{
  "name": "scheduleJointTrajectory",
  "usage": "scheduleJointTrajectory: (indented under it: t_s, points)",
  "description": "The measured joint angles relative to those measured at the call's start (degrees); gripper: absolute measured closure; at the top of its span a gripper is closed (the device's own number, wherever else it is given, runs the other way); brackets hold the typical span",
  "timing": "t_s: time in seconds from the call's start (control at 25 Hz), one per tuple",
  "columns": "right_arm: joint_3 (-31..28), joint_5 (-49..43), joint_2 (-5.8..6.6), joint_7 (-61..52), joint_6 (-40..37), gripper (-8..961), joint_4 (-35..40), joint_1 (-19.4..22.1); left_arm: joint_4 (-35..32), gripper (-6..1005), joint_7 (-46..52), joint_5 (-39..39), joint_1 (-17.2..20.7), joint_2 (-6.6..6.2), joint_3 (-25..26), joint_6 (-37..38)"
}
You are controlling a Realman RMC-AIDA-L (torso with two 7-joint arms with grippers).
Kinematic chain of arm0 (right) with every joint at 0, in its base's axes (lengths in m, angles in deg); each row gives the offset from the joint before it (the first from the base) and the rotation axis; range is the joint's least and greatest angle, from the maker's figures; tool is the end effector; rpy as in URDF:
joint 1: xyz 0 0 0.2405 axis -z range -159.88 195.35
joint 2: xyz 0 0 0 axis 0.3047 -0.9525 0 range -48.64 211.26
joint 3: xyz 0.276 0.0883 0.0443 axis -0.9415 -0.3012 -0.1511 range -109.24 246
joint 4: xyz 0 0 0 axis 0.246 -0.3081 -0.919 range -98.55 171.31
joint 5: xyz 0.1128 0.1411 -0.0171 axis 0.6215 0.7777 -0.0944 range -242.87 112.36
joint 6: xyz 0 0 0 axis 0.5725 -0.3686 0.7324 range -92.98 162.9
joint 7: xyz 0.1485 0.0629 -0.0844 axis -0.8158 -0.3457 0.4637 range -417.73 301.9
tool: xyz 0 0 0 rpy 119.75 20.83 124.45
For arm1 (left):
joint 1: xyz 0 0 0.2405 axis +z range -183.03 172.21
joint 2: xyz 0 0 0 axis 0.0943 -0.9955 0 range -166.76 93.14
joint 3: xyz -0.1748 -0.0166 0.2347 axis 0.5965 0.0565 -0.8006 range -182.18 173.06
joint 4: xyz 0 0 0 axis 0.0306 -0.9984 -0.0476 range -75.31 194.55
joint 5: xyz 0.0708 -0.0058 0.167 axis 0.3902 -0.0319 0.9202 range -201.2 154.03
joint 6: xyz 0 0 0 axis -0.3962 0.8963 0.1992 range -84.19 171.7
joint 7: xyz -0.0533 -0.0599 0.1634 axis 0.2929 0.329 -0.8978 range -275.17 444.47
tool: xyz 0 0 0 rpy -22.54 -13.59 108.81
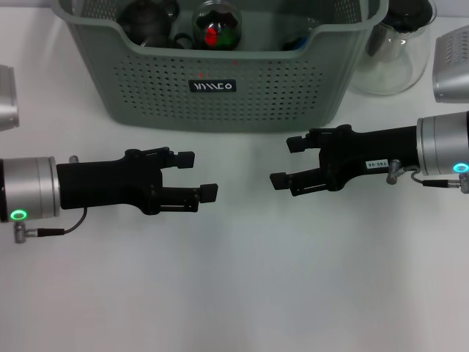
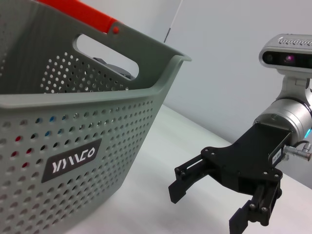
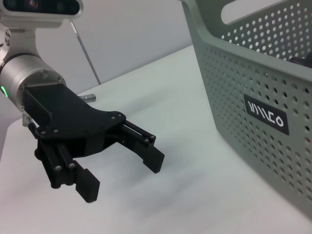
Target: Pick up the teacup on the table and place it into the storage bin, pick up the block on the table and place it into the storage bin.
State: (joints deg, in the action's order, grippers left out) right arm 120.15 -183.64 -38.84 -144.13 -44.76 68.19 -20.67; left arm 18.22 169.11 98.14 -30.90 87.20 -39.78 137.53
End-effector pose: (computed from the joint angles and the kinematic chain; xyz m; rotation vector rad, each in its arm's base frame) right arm 0.2331 0.3498 -0.1060 -2.9162 0.6746 0.4441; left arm -0.2691 0.2939 -0.0763 -2.7453 -0.8682 -0.7197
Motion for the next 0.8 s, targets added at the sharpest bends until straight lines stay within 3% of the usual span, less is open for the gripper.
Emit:
scheduleJointTrajectory:
  t_s: [0.8]
  points:
    - [0.18,0.00,0.00,0.00,0.02,34,-0.52,0.00,0.00,116,0.00,0.00,0.14,0.09,0.31,0.10]
